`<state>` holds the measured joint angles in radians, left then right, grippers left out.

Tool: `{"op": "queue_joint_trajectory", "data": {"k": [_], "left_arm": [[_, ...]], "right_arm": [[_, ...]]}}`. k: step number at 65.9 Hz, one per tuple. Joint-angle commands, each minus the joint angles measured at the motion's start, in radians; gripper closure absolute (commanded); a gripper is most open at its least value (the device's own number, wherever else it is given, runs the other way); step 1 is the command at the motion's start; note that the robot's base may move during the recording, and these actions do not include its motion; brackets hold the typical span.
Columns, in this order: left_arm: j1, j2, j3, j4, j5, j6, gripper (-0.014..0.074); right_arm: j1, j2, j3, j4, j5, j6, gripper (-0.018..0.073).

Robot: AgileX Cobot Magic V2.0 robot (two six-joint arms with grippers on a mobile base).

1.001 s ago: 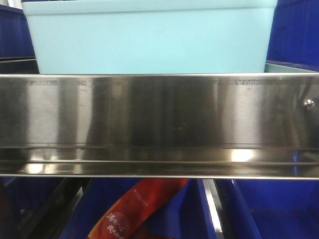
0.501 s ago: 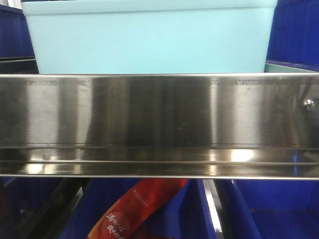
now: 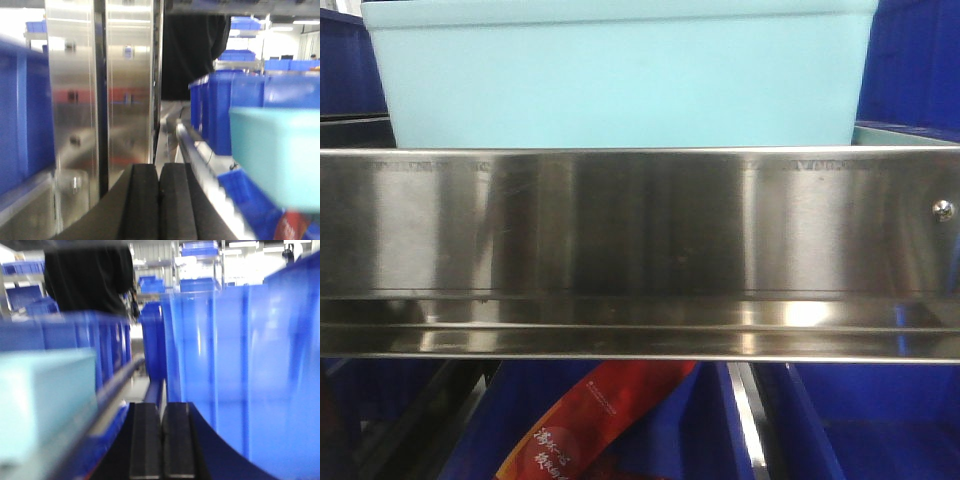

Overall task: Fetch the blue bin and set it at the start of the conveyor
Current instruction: 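Grip the light-blue bin's sides with both grippers on the shelf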

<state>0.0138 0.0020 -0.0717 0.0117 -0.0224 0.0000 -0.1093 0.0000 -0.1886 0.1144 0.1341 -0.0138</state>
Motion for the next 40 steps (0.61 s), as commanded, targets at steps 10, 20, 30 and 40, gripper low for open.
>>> {"op": "queue_joint_trajectory", "data": {"k": [10,20,30,40], "left_arm": [[0.002,0.071,-0.286,-0.001,0.247,0.000,0.0503],[0.002,0.183,-0.404,-0.060,0.265,0.000,0.0199],[-0.027,0.288,-0.477,-0.079,0.310,0.000,0.0124],[-0.094,0.432,-0.600,-0.077,0.420,0.023,0.0124]], "right_arm": [[0.003,0.088,-0.259,0.003,0.181,-0.005,0.0377],[0.003,0.165,-0.297,0.003,0.141,-0.005,0.0050],[0.003,0.236,-0.328,0.003,0.099,-0.007,0.0003],[0.035,0.371,-0.440,0.003,0.217,-0.086,0.0021]]}}
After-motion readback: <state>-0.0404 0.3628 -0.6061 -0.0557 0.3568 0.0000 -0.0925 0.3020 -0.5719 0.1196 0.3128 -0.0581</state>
